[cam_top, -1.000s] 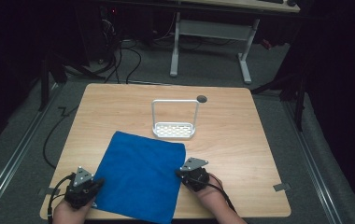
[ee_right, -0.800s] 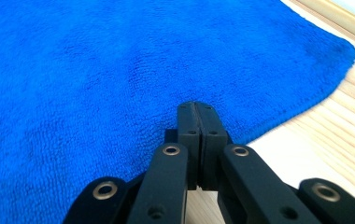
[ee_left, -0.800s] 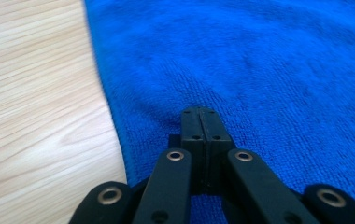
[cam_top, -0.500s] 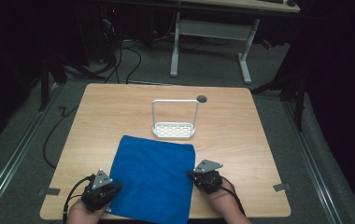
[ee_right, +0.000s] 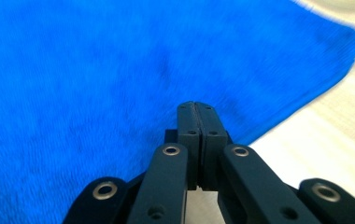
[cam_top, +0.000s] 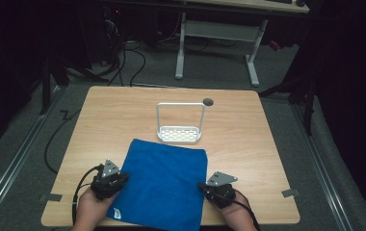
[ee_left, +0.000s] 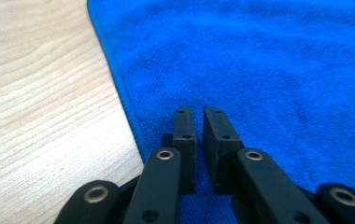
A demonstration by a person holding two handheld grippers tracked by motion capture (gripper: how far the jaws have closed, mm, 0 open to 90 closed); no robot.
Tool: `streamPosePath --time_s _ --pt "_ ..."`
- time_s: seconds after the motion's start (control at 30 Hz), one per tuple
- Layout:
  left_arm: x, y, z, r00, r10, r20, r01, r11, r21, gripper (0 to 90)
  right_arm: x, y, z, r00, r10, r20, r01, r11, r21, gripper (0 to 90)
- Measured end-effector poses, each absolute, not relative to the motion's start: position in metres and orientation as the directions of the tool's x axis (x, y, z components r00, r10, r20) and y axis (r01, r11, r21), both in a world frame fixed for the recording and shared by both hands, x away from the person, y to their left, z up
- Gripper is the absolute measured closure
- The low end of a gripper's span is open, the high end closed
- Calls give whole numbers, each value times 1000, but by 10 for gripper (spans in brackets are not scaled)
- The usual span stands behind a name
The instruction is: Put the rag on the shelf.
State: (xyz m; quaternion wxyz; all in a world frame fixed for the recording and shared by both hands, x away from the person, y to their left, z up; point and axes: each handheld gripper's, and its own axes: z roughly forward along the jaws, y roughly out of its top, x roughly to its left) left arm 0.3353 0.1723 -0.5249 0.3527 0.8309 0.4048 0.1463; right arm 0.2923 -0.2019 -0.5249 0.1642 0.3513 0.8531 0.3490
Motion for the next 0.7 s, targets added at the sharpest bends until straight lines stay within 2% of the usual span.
streamPosePath --time_s 0.2,0.43,0.7 --pt "330 168 -526 663 745 -75 564 -432 704 845 294 -211 -526 -663 744 -78 493 513 703 900" --pt "315 136 -525 748 662 -38 492 -516 701 844 301 -230 -525 -615 787 -55 537 468 702 900" --pt "309 120 -525 781 624 -31 460 -541 704 841 308 -251 -524 -574 816 -70 558 452 696 900"
